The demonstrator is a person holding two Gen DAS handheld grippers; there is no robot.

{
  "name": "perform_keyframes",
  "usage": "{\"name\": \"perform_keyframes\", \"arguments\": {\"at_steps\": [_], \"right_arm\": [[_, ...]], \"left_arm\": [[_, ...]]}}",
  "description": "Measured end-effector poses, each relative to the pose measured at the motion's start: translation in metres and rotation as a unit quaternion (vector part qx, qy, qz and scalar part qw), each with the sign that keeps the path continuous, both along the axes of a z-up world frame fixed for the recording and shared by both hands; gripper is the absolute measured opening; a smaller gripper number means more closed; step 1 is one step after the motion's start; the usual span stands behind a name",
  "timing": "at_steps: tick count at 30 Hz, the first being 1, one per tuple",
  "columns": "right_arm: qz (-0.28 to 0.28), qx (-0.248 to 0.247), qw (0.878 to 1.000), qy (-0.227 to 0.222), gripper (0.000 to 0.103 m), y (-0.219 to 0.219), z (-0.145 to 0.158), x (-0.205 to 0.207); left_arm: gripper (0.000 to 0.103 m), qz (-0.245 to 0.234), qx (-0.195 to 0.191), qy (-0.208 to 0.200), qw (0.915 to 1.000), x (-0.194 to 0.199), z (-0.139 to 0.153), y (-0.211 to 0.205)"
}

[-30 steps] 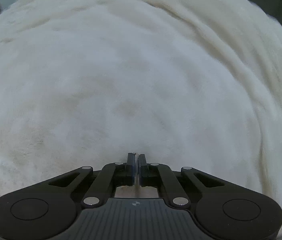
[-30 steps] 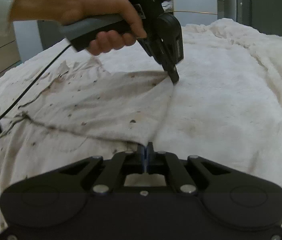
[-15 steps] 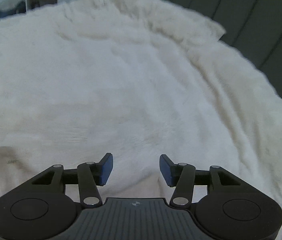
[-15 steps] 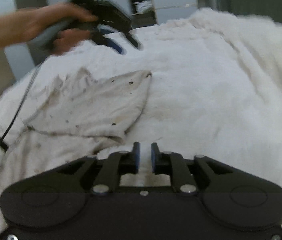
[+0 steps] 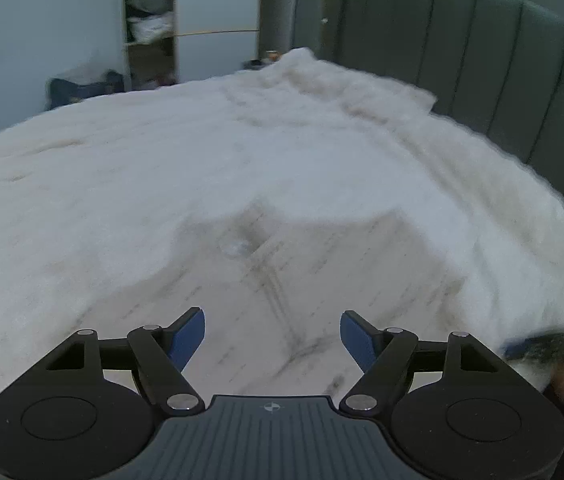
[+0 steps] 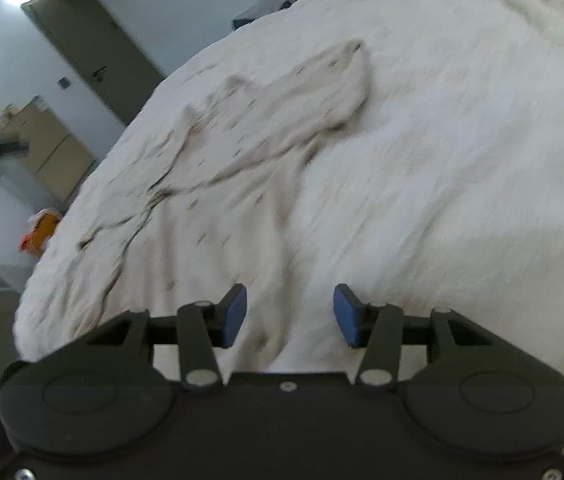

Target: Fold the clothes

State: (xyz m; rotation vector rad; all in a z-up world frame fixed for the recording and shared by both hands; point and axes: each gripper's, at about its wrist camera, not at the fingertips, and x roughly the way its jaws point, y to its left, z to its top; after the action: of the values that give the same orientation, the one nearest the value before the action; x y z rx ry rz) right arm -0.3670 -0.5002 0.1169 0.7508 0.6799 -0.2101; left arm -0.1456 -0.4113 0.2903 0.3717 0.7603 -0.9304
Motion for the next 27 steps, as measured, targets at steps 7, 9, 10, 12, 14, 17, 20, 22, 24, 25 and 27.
{"name": "perform_keyframes", "arguments": {"at_steps": [7, 9, 10, 12, 14, 17, 20, 22, 24, 25, 27], "right_arm": [[0.000, -0.015, 1.000, 0.008, 0.045, 0.045, 0.005, -0.009], [-0.008, -0.035, 0.999, 0.012, 0.044, 0.056, 0.008, -0.010], [-0.012, -0.044, 0.999, 0.014, 0.043, 0.062, 0.010, -0.010], [-0.021, -0.064, 0.998, 0.018, 0.043, 0.074, 0.014, -0.011], [-0.026, -0.084, 0.996, 0.025, 0.043, 0.084, 0.015, -0.013], [-0.033, -0.103, 0.993, 0.040, 0.040, 0.089, 0.011, -0.011], [-0.042, -0.111, 0.992, 0.050, 0.039, 0.087, 0.004, -0.010], [-0.049, -0.113, 0.991, 0.060, 0.037, 0.084, -0.003, -0.014], [-0.044, -0.098, 0.992, 0.072, 0.037, 0.080, -0.010, -0.012], [-0.034, -0.084, 0.993, 0.074, 0.038, 0.078, -0.013, -0.012], [-0.012, -0.054, 0.995, 0.077, 0.038, 0.075, -0.020, -0.012]], "left_arm": [[0.062, 0.052, 0.011, 0.051, 0.9973, -0.036, -0.101, 0.132], [0.056, 0.073, 0.013, 0.032, 0.9967, -0.056, -0.127, 0.143], [0.055, 0.080, 0.011, 0.026, 0.9964, -0.062, -0.134, 0.144], [0.052, 0.103, -0.008, 0.027, 0.9943, -0.080, -0.155, 0.146], [0.050, 0.126, -0.012, 0.043, 0.9911, -0.083, -0.168, 0.143], [0.046, 0.165, -0.013, 0.047, 0.9851, -0.089, -0.185, 0.135], [0.044, 0.183, -0.006, 0.033, 0.9825, -0.089, -0.195, 0.119], [0.044, 0.186, -0.001, 0.026, 0.9822, -0.093, -0.195, 0.115], [0.044, 0.177, 0.008, 0.029, 0.9837, -0.098, -0.198, 0.112], [0.044, 0.174, 0.007, 0.033, 0.9842, -0.100, -0.197, 0.114], [0.044, 0.167, -0.006, 0.073, 0.9832, -0.096, -0.201, 0.119]]}}
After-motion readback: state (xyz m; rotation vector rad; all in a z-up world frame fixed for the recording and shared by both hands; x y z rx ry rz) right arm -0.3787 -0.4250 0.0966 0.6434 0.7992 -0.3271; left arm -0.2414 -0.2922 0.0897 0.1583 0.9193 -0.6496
